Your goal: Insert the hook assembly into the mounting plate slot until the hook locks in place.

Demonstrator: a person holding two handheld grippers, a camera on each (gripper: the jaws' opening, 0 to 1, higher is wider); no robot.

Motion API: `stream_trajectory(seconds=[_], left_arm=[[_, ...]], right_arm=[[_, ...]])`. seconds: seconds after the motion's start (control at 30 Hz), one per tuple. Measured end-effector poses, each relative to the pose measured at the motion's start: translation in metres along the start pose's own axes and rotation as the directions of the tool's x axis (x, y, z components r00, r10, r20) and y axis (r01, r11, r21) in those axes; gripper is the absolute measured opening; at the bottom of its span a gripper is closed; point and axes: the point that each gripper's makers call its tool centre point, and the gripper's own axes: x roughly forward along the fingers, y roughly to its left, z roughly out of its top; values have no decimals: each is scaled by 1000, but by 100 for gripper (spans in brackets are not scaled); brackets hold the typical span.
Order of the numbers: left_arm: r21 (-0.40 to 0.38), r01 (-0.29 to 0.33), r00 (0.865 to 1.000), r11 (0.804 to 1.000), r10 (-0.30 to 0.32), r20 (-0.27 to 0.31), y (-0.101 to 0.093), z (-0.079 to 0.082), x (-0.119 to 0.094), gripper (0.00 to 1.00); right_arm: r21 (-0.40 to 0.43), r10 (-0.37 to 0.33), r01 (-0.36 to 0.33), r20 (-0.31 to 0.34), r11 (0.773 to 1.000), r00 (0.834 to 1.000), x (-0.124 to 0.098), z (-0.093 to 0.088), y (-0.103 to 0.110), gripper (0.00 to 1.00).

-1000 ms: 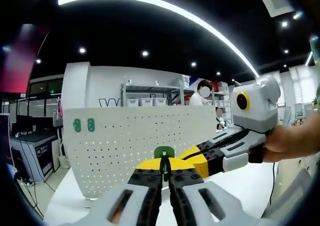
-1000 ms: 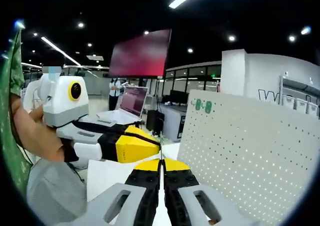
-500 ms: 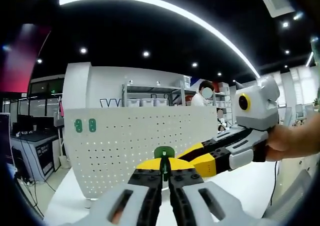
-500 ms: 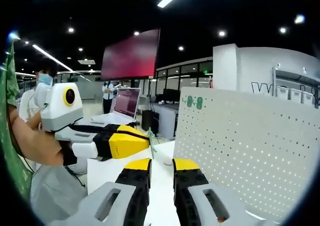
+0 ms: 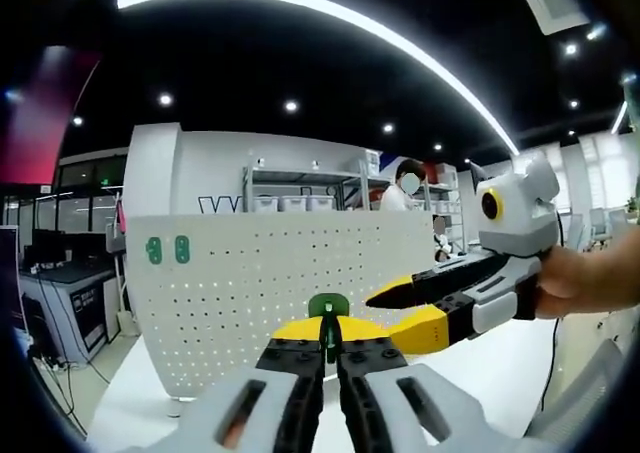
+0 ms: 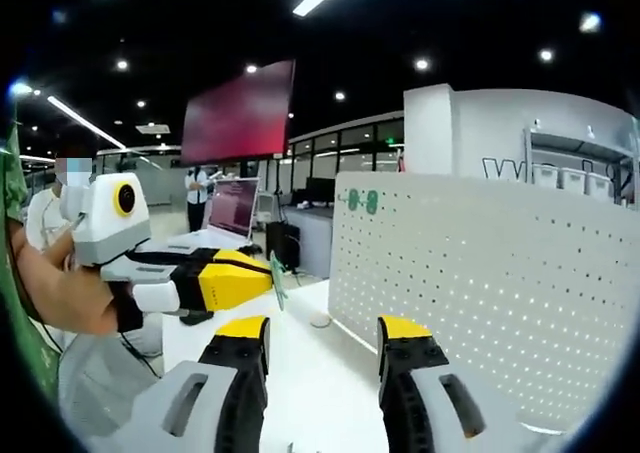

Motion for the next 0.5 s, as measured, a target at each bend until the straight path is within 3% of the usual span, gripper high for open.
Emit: stream_trajectory(seconds=[0.2,0.5], left_arm=[[-1,-1,1000,1000,1,-7,1,-3,3,2],[-5,-10,1000,1000,10,-17,8,-6,11,2]], right_arm=[[43,-37,36,6,998,999,-8,0,-9,61],[66,-59,58,17,996,998,-24,6,-17,64]])
